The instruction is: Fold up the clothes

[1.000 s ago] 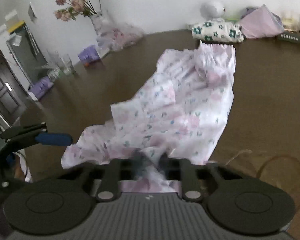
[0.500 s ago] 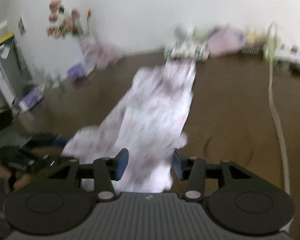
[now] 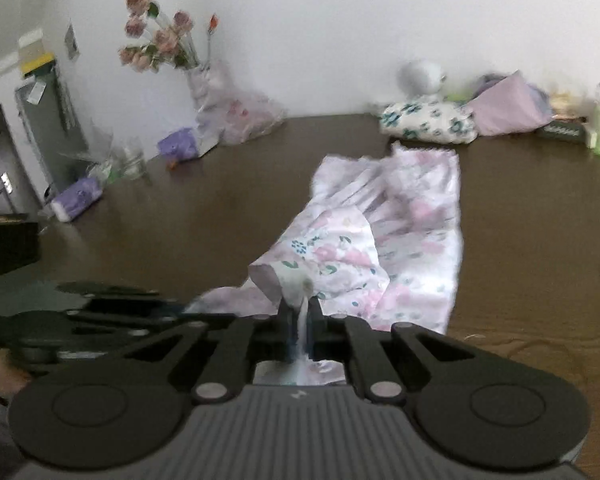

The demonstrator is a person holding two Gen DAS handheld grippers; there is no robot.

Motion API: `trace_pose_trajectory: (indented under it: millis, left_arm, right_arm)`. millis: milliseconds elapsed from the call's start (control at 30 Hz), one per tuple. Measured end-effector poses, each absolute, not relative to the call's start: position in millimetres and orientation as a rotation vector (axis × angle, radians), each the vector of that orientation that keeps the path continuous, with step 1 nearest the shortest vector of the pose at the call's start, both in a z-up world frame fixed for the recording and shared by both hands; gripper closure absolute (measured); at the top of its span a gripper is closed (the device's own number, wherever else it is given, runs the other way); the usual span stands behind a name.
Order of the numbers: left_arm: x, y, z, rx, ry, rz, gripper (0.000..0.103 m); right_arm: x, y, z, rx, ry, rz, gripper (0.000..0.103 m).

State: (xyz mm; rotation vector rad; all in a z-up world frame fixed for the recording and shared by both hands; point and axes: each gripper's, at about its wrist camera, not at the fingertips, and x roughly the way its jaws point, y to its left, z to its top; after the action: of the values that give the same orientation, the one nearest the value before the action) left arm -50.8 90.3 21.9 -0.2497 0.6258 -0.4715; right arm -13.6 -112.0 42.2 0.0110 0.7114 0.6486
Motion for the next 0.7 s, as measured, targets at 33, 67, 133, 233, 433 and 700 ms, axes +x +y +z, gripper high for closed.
trace_pose_trajectory:
  millis: [33,67,133,233,433,700]
  left_arm:
    - [-48,91,20,-0.256,0.641,-0.452,0.094]
    - [-47,94,19,-0.267,0.654,-0.432,0.093]
    - [-46,102,18,-0.293,0.667,-0.405,0.086]
    - [-56,117,26,-0.305,0.619,-0.417,0.074]
    - [-88,144,55,-0.269,0.502,-0.512,0.056]
    - [-88,100,31,0.015,0.628,-0.698,0.050]
  right_arm:
    - [-13,-105,37,-0.024,0.739,0.644,0.094]
    - [-13,-99,31,-0.057,0.763,0.635,0.091]
    - [-21,-94,24,-0.103,0.744,0.632,0.083]
    - [-39,-96,28,-0.150,0.692,0.690,0.033]
    - [-72,-140,60,-0.099,0.574,0.788,0.033]
    - [-84,-125,35,-0.416,0.499,1.001,0.034]
